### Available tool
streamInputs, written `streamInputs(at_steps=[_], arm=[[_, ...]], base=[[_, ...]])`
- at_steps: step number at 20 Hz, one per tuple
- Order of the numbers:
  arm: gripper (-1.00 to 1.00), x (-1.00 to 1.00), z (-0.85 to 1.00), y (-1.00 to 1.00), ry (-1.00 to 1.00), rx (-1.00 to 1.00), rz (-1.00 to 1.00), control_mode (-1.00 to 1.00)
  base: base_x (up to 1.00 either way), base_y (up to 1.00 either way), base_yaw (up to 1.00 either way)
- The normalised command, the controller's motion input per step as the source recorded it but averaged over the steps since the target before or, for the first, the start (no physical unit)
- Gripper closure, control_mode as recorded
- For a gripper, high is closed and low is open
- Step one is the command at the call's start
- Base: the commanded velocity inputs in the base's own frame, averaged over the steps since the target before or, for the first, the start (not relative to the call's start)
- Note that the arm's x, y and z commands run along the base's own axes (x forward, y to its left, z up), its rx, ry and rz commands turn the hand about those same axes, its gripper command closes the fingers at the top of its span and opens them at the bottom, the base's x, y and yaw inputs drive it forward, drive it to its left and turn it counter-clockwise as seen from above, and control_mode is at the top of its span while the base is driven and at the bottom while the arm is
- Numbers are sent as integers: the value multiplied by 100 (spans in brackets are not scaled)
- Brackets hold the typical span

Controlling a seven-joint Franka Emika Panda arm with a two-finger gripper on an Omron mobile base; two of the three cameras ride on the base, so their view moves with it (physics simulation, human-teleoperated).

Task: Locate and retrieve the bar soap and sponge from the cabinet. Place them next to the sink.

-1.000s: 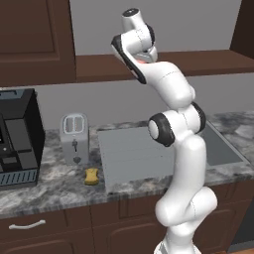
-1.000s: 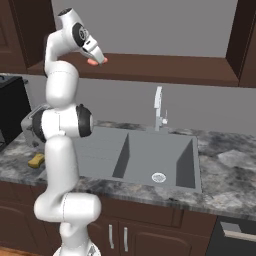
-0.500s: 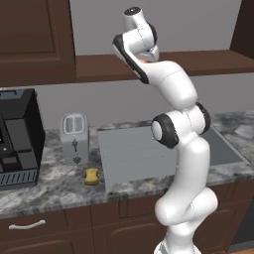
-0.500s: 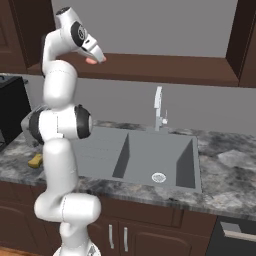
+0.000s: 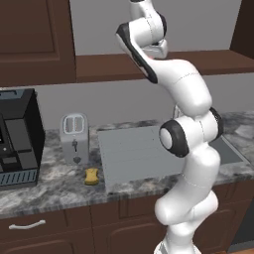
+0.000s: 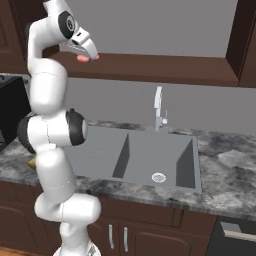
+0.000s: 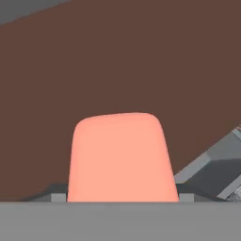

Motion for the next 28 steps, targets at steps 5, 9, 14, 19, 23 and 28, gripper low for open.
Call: streamInputs(at_steps=[5, 9, 14, 19, 23, 28], arm=[[100, -100, -2, -20, -2, 6, 2, -100], [100, -100, -17, -14, -1, 3, 5, -100], [100, -100, -32, -12, 1, 0, 9, -100], [100, -100, -35, 0, 5, 1, 8, -100], [100, -93, -42, 15, -3, 2, 22, -100], [100, -74, -51, 38, 0, -5, 25, -100]], base=[[0, 0, 0], [0, 0, 0], [0, 0, 0], [0, 0, 0], [0, 0, 0], [0, 0, 0]])
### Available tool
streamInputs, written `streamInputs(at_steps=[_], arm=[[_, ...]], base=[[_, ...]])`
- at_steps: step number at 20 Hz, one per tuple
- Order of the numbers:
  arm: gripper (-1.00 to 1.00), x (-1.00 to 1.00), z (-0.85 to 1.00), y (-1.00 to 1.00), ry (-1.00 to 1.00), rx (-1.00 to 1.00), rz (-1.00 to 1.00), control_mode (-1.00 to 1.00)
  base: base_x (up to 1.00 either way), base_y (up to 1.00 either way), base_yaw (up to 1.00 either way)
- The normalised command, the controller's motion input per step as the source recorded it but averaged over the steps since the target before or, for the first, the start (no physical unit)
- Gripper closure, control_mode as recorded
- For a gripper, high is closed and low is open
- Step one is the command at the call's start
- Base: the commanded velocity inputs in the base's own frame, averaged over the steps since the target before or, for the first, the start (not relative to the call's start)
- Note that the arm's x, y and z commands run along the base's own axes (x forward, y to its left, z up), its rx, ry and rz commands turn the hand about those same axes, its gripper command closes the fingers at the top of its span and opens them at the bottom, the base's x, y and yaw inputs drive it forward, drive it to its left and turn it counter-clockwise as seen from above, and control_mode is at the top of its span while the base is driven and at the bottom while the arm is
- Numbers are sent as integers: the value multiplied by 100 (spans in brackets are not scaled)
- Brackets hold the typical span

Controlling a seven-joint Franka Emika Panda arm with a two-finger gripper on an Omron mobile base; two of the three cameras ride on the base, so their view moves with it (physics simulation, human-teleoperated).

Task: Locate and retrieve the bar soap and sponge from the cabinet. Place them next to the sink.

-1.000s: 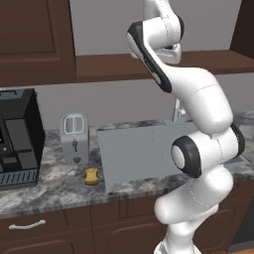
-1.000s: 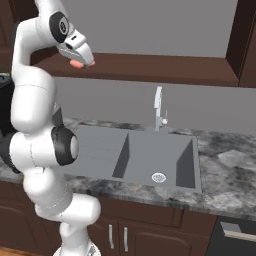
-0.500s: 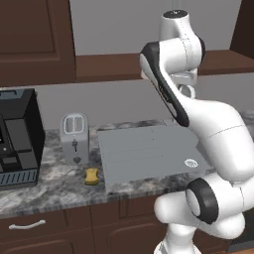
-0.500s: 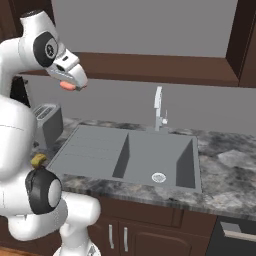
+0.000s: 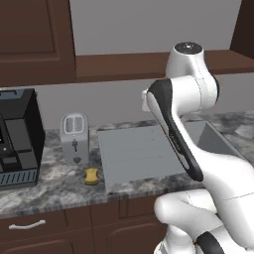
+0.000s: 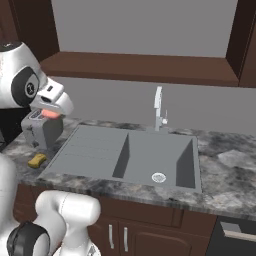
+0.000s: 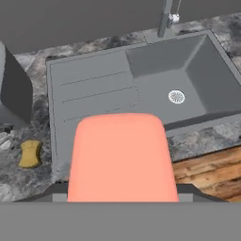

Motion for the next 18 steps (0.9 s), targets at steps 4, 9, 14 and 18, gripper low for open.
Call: streamInputs(at_steps=[4, 9, 14, 18], arm=[[100, -49, -54, 62, 1, 0, 22, -100], [100, -36, -47, 72, 2, 0, 16, -100], [100, -31, -51, 76, 1, 0, 14, -100], [100, -9, -52, 77, 3, 0, 11, -100]], base=[[0, 0, 0], [0, 0, 0], [0, 0, 0], [0, 0, 0]])
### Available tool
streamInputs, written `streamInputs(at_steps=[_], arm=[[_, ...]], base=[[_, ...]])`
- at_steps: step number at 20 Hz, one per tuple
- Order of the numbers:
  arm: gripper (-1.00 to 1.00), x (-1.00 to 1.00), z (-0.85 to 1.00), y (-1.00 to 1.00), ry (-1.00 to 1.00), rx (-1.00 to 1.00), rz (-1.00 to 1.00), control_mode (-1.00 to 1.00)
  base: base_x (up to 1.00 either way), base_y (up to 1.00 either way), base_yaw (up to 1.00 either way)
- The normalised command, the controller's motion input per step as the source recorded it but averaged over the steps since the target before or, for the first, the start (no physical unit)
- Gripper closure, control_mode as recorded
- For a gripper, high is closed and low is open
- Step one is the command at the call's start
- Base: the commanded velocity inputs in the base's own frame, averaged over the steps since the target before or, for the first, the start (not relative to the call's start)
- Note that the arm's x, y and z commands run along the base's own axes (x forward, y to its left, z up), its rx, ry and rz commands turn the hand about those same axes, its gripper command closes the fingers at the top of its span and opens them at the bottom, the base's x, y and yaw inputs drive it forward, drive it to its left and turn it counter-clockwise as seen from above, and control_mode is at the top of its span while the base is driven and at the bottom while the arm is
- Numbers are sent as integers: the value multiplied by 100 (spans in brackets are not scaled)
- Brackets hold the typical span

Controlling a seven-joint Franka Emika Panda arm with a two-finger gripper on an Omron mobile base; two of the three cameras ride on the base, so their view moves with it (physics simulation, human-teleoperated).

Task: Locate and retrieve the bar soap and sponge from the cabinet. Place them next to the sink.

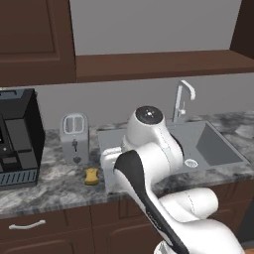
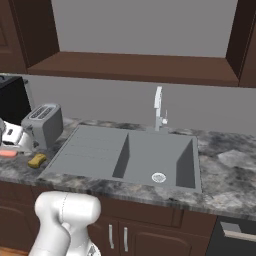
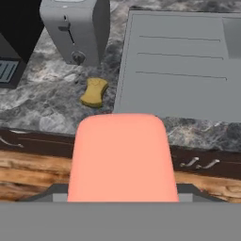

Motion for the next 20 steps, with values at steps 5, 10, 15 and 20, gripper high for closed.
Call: streamInputs(at_steps=[5, 10, 15, 20], arm=[[100, 11, -40, 68, 1, 0, 4, -100], [100, 40, -16, 36, -5, 0, 0, -100], [100, 27, -26, 48, 1, 0, 0, -100], [100, 30, -21, 36, 4, 0, 0, -100]], base=[[0, 0, 0], [0, 0, 0], [0, 0, 0], [0, 0, 0]])
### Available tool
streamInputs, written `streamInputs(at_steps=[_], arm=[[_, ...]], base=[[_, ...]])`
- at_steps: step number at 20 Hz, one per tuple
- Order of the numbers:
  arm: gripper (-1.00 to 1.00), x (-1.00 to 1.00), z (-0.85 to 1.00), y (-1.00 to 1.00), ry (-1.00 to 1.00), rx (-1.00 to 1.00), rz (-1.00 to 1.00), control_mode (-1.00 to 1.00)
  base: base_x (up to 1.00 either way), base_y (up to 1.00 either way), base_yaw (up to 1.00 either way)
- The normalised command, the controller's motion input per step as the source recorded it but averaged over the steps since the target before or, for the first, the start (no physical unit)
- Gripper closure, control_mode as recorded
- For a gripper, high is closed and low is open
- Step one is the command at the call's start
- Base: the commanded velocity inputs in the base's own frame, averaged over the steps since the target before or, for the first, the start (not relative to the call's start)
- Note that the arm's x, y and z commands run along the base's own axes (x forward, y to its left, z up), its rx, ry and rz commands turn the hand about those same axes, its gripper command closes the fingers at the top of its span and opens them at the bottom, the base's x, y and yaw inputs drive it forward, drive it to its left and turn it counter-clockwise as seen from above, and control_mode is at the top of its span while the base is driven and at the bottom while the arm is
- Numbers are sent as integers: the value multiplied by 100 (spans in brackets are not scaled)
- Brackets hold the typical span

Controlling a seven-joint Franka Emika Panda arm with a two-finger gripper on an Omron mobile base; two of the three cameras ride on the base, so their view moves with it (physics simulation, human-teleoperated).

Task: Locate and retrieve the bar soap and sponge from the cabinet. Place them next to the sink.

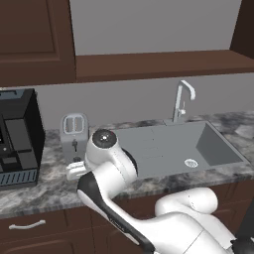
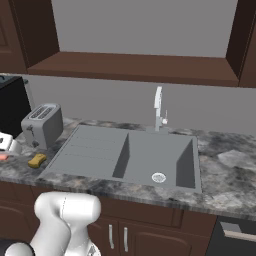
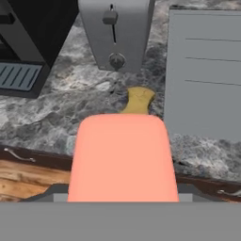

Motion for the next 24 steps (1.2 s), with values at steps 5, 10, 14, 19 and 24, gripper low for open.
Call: streamInputs(at_steps=[5, 10, 14, 19, 24], arm=[[100, 41, -24, 17, 2, 0, 2, -100], [100, 50, -37, 4, 4, 0, 0, -100], [100, 45, -43, 5, 5, 0, 0, -100], [100, 34, -40, 34, 5, 0, 0, -100], [100, 27, -32, 28, 4, -1, 0, -100]], base=[[0, 0, 0], [0, 0, 0], [0, 0, 0], [0, 0, 0], [0, 0, 0]])
